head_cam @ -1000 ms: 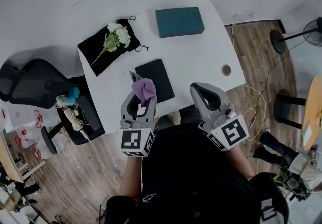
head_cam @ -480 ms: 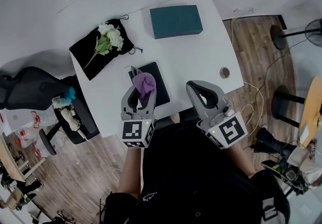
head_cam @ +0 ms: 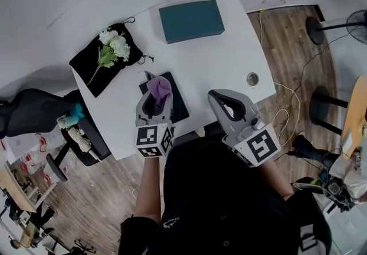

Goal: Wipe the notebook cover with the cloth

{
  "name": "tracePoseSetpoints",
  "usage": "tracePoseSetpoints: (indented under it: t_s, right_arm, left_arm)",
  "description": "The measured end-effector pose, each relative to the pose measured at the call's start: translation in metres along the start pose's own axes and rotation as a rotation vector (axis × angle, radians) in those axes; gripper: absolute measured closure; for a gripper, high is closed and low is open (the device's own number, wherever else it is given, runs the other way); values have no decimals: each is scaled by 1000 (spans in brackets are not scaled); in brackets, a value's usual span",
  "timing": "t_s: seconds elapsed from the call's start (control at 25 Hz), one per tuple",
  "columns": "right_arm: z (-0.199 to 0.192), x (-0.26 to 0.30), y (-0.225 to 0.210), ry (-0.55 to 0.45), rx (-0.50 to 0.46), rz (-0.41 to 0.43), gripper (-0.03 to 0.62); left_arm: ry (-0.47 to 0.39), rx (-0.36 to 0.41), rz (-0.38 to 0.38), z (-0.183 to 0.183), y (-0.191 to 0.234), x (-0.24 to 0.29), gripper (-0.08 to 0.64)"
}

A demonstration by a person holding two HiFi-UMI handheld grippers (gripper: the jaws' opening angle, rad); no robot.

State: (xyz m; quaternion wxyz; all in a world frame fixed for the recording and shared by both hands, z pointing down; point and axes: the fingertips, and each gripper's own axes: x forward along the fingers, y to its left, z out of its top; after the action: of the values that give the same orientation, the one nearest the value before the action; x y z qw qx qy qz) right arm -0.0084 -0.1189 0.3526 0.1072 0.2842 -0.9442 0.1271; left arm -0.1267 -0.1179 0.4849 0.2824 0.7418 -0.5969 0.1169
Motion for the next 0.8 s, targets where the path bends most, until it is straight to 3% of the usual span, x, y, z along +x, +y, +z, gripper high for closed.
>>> tracePoseSetpoints:
  t_s: [0.12,0.28,0.4,0.68,0.8]
  right_arm:
    - [-1,3,-5,-1,0,-1,587]
    - [13,11,-7,-74,13,0,587]
    - [7,15,-10,-37,24,-2,587]
    - [13,27,-17,-57,40,-2,588]
    - [3,27,-21,-10,37,-3,587]
  left_arm:
    - [24,-5,2,-9,3,12,382]
    - [64,-39,0,-22,9,27,382]
    - [91,-48,2,-30,13,38,382]
    - [149,-88,-13,-43,21,63,382]
    - [181,-94,-15,-54,23,72,382]
